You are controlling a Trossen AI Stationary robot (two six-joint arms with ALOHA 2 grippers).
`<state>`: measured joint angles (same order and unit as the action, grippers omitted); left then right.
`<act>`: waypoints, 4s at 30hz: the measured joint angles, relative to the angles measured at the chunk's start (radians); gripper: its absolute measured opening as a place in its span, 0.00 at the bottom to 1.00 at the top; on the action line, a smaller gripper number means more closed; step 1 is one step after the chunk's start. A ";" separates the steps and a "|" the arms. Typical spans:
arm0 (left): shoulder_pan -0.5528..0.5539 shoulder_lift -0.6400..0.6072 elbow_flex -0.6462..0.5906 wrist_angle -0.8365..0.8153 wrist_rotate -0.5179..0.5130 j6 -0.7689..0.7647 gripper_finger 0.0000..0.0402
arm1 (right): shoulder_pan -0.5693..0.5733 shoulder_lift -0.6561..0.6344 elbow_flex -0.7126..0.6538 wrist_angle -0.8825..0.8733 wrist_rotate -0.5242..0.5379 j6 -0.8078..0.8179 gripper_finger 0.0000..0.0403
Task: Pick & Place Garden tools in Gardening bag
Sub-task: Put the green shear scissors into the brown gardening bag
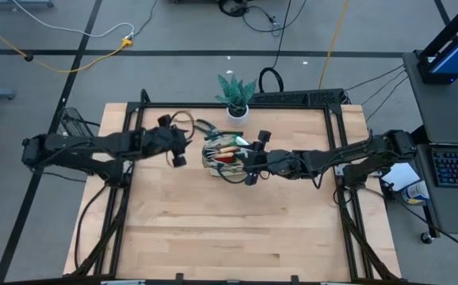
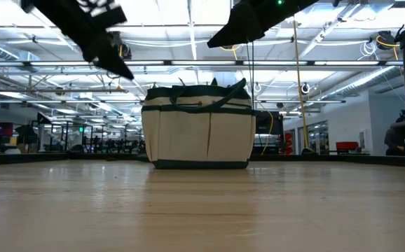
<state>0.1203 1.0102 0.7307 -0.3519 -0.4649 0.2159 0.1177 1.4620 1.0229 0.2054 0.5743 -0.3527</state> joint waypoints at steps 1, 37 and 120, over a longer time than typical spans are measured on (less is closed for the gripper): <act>0.042 0.013 0.000 0.000 0.031 0.015 0.44 | 0.000 0.000 0.000 0.000 0.000 0.000 0.35; 0.635 0.821 0.453 -0.229 0.694 0.463 0.44 | 0.000 0.000 0.000 -0.006 -0.003 0.072 0.39; -0.003 0.434 0.473 0.279 0.326 0.146 0.12 | 0.000 0.001 0.000 -0.114 -0.003 0.342 0.37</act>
<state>0.1177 1.4446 1.2041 -0.0734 -0.1389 0.3614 0.1177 1.4628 1.0225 0.0918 0.5713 -0.0109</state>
